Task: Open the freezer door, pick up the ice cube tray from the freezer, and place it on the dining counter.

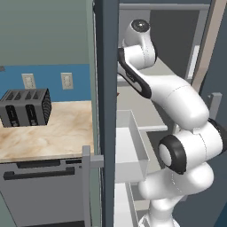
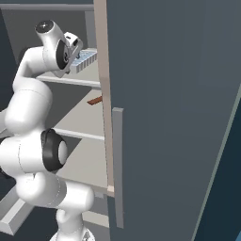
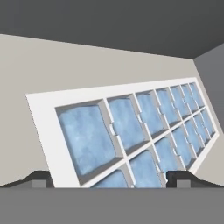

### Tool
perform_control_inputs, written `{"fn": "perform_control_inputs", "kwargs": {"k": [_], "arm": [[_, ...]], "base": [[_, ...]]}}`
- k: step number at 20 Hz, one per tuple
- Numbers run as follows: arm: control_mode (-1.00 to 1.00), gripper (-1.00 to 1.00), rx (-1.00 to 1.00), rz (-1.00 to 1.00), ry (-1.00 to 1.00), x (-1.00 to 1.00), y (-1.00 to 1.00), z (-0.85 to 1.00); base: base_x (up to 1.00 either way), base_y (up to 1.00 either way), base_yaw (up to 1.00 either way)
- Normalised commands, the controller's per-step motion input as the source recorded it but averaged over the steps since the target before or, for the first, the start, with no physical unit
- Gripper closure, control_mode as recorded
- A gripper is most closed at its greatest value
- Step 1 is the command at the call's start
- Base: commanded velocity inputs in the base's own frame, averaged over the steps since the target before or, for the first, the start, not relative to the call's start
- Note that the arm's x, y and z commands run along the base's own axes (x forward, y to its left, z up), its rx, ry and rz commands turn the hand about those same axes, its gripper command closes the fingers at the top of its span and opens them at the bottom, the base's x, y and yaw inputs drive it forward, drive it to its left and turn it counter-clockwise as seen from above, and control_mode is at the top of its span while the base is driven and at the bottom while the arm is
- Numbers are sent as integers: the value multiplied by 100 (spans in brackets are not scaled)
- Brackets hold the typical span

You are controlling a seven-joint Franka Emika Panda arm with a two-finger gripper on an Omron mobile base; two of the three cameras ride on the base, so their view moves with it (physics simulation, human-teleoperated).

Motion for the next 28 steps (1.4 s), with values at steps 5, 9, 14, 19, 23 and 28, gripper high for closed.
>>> {"fn": "perform_control_inputs", "kwargs": {"k": [5,9,14,19,23,28], "arm": [[-100,100,0,1,0,13,0,-14],[-100,100,0,1,0,4,0,-7],[-100,100,0,0,-1,0,0,0],[-100,100,0,0,-10,0,0,0],[-100,100,-3,0,-27,-1,0,0],[-100,100,-3,0,-31,-4,0,0]], "base": [[0,0,0],[0,0,0],[0,0,0],[0,0,0],[0,0,0],[0,0,0]]}}
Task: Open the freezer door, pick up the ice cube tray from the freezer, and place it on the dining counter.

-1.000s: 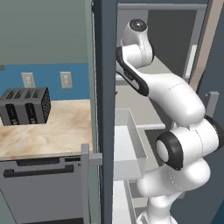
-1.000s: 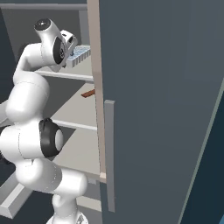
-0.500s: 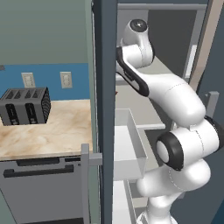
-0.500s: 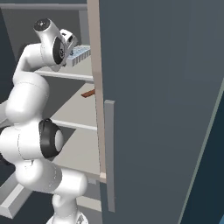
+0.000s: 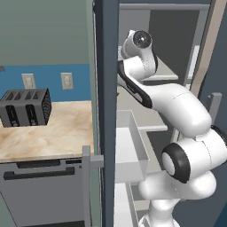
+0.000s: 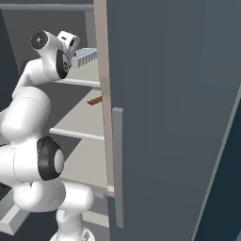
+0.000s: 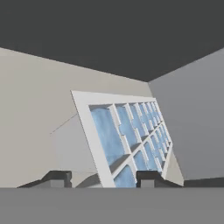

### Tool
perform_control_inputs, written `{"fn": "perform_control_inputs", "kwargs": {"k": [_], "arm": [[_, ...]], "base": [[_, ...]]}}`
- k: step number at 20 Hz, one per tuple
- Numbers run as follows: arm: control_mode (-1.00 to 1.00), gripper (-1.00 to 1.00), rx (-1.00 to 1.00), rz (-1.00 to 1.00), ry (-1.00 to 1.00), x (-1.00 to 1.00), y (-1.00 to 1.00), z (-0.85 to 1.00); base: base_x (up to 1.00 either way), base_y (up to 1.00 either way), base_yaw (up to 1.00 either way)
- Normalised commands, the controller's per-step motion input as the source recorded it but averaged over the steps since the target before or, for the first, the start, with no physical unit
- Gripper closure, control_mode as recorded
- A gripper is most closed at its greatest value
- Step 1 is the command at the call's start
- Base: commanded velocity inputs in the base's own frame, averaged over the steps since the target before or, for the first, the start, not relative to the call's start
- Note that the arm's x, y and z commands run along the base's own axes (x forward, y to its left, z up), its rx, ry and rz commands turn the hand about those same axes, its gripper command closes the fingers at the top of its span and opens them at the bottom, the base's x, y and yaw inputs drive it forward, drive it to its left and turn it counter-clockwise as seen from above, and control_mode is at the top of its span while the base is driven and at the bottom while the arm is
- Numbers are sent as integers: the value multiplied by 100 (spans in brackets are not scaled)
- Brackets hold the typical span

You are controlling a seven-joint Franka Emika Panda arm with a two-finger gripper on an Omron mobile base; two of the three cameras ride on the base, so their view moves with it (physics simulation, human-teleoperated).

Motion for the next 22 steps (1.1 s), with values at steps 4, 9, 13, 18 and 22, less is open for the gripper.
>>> {"fn": "perform_control_inputs", "kwargs": {"k": [4,9,13,18,22], "arm": [[-100,100,-2,0,-27,-3,0,0],[-100,100,0,0,-20,-1,0,4],[-100,100,0,0,-8,-8,0,28],[-100,100,0,0,0,-21,0,28],[-100,100,0,0,0,-43,0,13]], "base": [[0,0,0],[0,0,0],[0,0,0],[0,0,0],[0,0,0]]}}
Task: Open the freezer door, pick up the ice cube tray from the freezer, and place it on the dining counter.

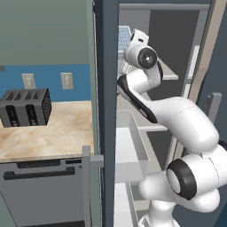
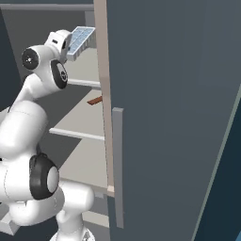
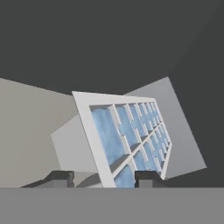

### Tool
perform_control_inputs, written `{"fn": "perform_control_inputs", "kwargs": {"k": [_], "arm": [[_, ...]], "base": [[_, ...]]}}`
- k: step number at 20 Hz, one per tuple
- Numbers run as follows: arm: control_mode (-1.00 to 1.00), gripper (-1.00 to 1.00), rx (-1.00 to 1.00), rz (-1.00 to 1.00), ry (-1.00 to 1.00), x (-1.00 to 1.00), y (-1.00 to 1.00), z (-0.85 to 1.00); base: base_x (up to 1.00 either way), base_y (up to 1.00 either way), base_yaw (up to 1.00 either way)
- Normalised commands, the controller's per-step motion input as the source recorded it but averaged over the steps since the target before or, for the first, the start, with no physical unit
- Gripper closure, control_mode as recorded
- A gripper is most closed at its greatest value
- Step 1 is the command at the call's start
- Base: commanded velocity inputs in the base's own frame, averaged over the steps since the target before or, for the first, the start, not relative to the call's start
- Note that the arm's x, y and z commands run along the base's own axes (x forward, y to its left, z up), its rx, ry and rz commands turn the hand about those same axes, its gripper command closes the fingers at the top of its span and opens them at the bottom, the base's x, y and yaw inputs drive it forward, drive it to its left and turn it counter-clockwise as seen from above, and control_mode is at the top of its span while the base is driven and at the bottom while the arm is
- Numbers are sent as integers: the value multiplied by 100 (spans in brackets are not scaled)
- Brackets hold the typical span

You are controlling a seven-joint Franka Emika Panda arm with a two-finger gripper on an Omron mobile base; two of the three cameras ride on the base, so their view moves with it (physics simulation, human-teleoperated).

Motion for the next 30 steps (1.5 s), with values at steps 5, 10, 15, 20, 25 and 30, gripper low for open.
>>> {"fn": "perform_control_inputs", "kwargs": {"k": [5,10,15,20,25,30], "arm": [[-100,100,0,0,0,-53,0,5],[-100,100,0,0,0,-50,-8,3],[-100,100,0,0,0,-62,-20,6],[-100,100,0,0,2,-66,-18,11],[-100,100,0,0,7,-67,-14,8],[-100,100,0,0,9,-74,-9,0]], "base": [[0,0,0],[0,0,0],[0,0,0],[0,0,0],[0,0,0],[0,0,0]]}}
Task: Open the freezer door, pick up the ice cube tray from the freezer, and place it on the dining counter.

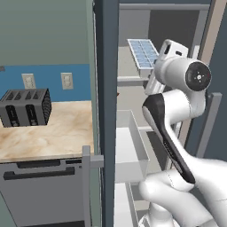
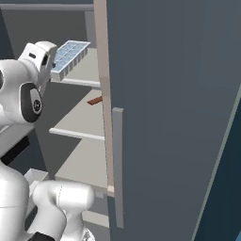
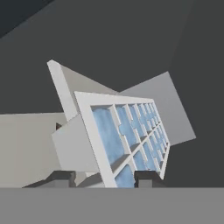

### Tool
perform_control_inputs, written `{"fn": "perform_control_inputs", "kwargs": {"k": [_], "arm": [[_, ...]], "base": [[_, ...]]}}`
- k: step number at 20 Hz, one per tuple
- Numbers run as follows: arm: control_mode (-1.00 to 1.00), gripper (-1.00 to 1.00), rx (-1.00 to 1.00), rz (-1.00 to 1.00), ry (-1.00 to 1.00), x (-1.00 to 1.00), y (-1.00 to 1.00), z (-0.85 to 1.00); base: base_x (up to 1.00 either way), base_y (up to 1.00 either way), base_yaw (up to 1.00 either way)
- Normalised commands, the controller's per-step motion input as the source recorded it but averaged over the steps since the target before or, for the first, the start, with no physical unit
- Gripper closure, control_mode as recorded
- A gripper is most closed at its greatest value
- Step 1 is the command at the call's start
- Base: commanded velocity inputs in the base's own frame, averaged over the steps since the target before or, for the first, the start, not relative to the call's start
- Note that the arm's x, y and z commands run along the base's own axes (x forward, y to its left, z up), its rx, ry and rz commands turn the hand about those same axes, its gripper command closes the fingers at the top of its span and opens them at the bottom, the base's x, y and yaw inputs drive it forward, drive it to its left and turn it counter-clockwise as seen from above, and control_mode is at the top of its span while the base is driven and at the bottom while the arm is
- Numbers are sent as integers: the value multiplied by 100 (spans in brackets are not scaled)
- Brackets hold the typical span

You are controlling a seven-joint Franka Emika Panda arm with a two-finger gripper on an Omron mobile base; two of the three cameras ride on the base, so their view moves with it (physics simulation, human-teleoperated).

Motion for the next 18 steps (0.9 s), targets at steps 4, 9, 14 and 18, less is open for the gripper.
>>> {"fn": "perform_control_inputs", "kwargs": {"k": [4,9,14,18], "arm": [[-100,100,0,0,8,-70,-3,0],[-100,100,0,0,4,-71,-9,1],[-100,100,0,1,5,-68,-6,2],[-100,100,0,0,10,-59,0,7]], "base": [[0,0,0],[0,0,0],[0,0,0],[0,0,0]]}}
